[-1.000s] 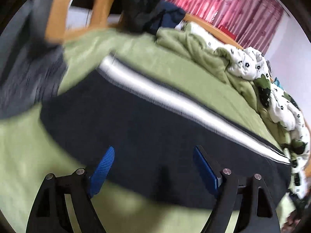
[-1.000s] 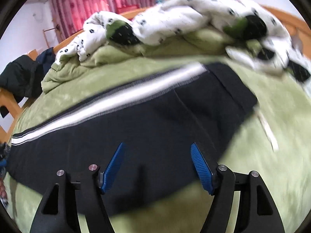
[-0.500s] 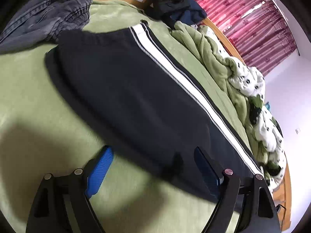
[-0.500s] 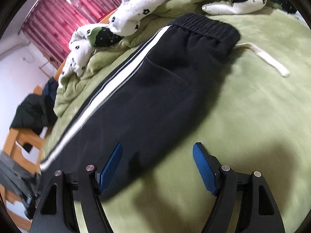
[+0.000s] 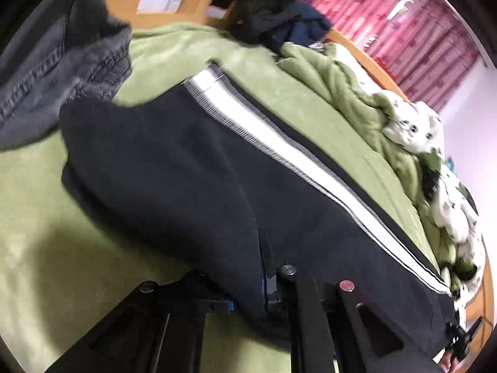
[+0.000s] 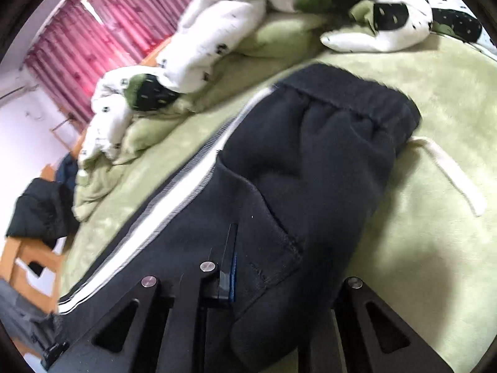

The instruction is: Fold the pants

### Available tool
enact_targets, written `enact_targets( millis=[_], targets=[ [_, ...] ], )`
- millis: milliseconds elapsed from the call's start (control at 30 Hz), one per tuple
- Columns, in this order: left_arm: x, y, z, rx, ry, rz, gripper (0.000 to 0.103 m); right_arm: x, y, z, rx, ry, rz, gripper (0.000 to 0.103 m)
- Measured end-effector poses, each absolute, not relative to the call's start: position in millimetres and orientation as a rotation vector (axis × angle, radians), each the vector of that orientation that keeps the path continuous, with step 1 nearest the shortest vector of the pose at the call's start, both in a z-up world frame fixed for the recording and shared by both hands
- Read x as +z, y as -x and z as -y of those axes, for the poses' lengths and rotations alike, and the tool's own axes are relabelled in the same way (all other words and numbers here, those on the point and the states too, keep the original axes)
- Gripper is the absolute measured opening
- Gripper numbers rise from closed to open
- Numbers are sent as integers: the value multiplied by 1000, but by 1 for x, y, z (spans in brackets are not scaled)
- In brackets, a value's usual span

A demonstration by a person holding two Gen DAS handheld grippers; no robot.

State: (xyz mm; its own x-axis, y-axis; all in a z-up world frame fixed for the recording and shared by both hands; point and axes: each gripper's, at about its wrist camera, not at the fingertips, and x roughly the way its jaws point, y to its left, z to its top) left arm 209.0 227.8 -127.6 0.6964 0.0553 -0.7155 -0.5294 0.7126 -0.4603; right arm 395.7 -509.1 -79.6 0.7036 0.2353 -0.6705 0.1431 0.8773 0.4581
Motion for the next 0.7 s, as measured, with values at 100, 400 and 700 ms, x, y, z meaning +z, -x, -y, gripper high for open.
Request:
enact_targets(
  millis=[100,400,700],
  targets=[
    [-115,-185,-211,309,713,-750,11,-63,-367,523,45,-448,-809,13],
    [-115,-77,-135,143,657,-845,12,-43,-257,619,4,-428,-871,14],
    [-125,-39,-121,223,555,-934,46,-90,-198,648,-52,-453,-929,42]
  ],
)
